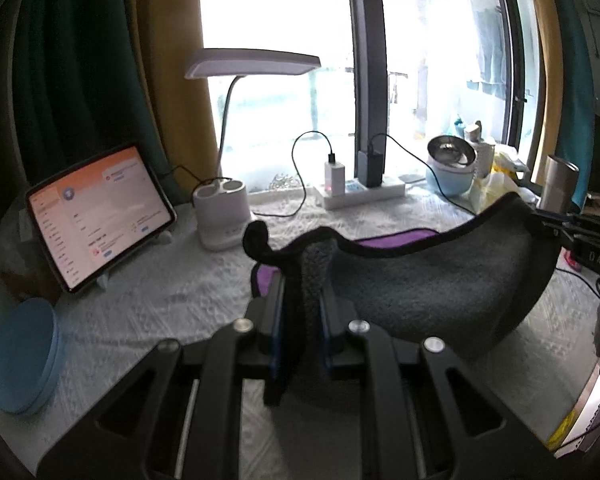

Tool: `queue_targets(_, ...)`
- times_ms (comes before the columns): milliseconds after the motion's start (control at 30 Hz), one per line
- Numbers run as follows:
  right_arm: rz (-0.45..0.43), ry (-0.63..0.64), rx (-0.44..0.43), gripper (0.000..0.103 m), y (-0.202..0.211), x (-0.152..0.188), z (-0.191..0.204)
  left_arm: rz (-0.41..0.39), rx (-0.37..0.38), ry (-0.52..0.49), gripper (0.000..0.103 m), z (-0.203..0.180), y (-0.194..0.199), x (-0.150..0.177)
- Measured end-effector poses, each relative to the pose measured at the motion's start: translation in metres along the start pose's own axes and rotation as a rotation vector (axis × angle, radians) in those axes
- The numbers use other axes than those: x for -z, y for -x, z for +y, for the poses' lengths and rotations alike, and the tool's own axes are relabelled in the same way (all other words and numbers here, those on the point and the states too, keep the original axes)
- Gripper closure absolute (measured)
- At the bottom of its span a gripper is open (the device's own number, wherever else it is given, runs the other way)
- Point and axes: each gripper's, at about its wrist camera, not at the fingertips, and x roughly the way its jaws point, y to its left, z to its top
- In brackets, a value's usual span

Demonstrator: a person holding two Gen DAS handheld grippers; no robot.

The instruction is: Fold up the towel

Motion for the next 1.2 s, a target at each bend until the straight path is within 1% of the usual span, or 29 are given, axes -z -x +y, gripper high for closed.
queue_targets(333,-0.003,-0.007,0.009,0.090,-0.038,-0.020,-0.009,-0.022,-0.001,-0.012,0.088,0.005,-0.037,-0.023)
queue_targets(633,0.022,-0.001,0.011,0.090,-0.085,-0.034,-0.018,0.003,-0.001,0.020,0.088,0.015,-0.077,-0.031)
queue_targets(867,0.056,-0.012,0.014,0.090,-0.115,-0.034,-0.023,0.054,-0.002,0.039,0.088,0.019,-0.112,-0.029)
queue_targets(967,0.081,-0.018,0.014,0.090,-0.130,-0.031,-0.025,0.100,0.003,0.056,0.088,0.022,-0.132,-0.026)
queue_targets(1033,0.097,-0.023,0.015,0.090,-0.139,-0.030,-0.026,0.126,-0.008,0.054,0.088,0.022,-0.143,-0.025)
queue_targets(1200,0.136,-0.035,0.020,0.090,-0.160,-0.026,-0.028,0.159,-0.020,0.043,0.088,0.021,-0.159,-0.023)
